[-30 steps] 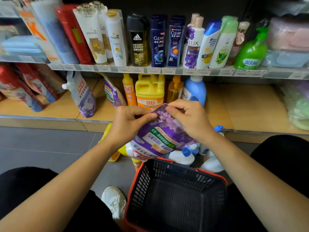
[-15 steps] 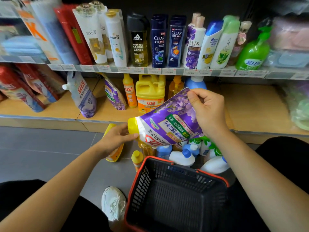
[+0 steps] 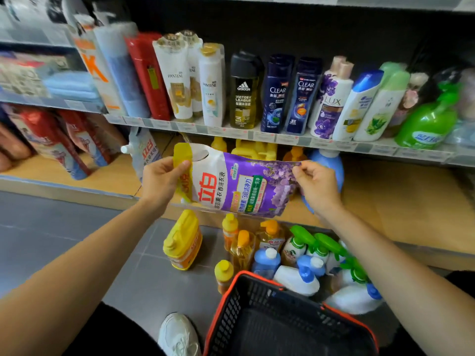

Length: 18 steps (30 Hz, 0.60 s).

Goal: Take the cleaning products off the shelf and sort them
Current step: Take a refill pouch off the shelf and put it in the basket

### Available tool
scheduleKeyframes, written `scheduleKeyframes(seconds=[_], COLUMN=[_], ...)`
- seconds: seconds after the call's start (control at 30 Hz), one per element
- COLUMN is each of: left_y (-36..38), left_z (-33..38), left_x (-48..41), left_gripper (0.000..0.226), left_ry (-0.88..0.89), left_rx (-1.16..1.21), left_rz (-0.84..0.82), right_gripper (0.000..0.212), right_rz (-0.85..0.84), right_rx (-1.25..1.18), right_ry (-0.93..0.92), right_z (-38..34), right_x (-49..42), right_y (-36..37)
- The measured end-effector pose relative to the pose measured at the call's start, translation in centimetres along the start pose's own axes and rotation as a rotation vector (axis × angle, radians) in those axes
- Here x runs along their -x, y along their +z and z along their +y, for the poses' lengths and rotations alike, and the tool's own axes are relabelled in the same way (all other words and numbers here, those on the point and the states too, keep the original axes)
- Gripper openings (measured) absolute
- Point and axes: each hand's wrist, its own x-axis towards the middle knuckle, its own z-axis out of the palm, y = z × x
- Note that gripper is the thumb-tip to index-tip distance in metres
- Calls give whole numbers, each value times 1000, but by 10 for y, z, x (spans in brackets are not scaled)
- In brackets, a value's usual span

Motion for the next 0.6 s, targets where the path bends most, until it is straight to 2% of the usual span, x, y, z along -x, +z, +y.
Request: scheduleKeyframes(seconds=[0.17,0.3,0.4,0.53,0.6], left_y=[-15,-31,-42,-53,-58], left_z=[7,-10,-32,-61,-64], left_x=[-57,-91,-104,-109,-109], left_gripper=[18,10,7,5,12], left_ry=[71,61,43,36,53], left_rx=[-78,-164,-207,-399,-443], left_rz=[105,150,172,123,104], right_gripper=[17,11,11,20,24], right_rz=[-137,-205,-281,-579,-620], right_rx=[26,282,431,513,428], right_ry=[81,102,30,55,122], right_z=[31,62,79,92,92], right_x=[-40,-68,-74,-74,-74], right_y=[52,104,146,199,219])
